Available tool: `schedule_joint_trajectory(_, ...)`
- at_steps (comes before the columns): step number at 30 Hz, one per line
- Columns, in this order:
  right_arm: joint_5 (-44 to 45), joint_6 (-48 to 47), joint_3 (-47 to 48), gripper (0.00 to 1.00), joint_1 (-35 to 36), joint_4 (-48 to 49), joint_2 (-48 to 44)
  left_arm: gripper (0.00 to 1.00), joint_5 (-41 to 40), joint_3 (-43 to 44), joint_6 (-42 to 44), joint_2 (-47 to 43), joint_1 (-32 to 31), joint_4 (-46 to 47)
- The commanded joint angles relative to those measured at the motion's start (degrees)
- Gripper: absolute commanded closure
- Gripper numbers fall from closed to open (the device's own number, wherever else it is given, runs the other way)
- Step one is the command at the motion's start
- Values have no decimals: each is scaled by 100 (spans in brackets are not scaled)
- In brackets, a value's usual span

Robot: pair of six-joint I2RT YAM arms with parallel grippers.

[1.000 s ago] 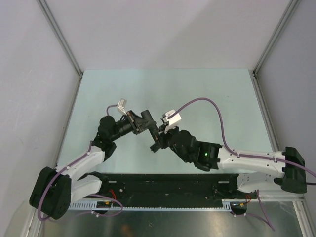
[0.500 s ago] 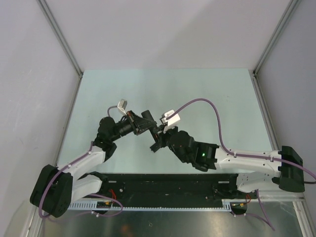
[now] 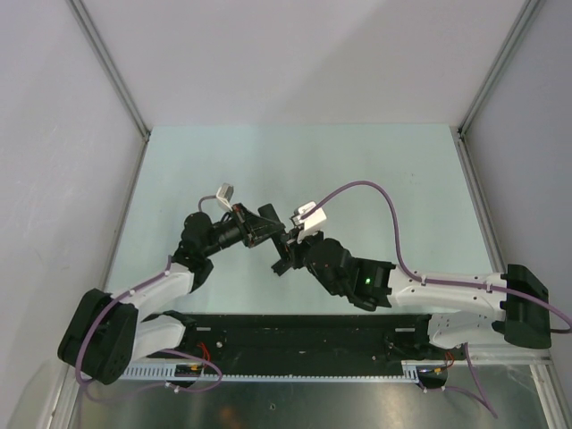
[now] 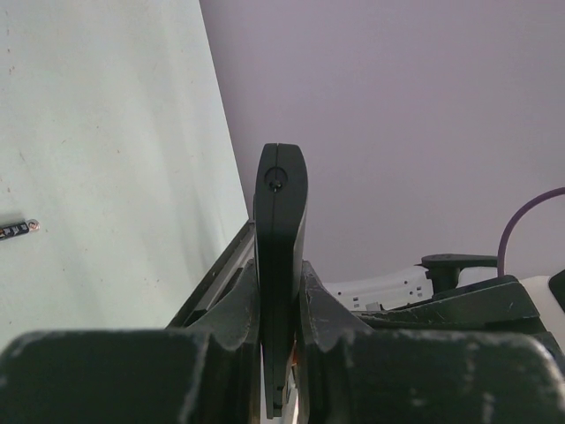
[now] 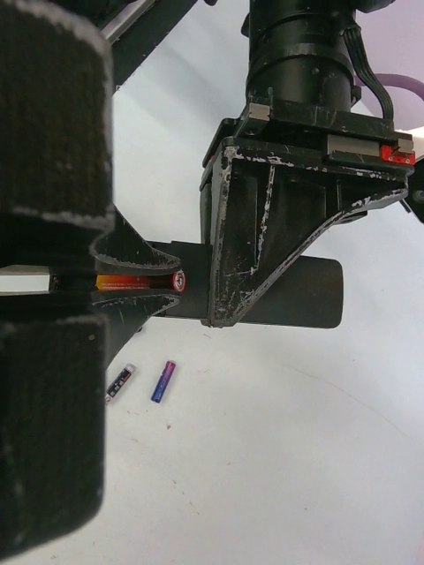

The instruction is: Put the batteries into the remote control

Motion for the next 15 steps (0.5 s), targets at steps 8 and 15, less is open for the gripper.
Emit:
schedule_joint_trajectory(8,-28,147,-10,100,9,332,-25,100,71,76,-140,88,-23,476)
schedule_joint_trajectory(15,-54,357,-9,100,36,139,28,100,53,103,-149,106,-31,555)
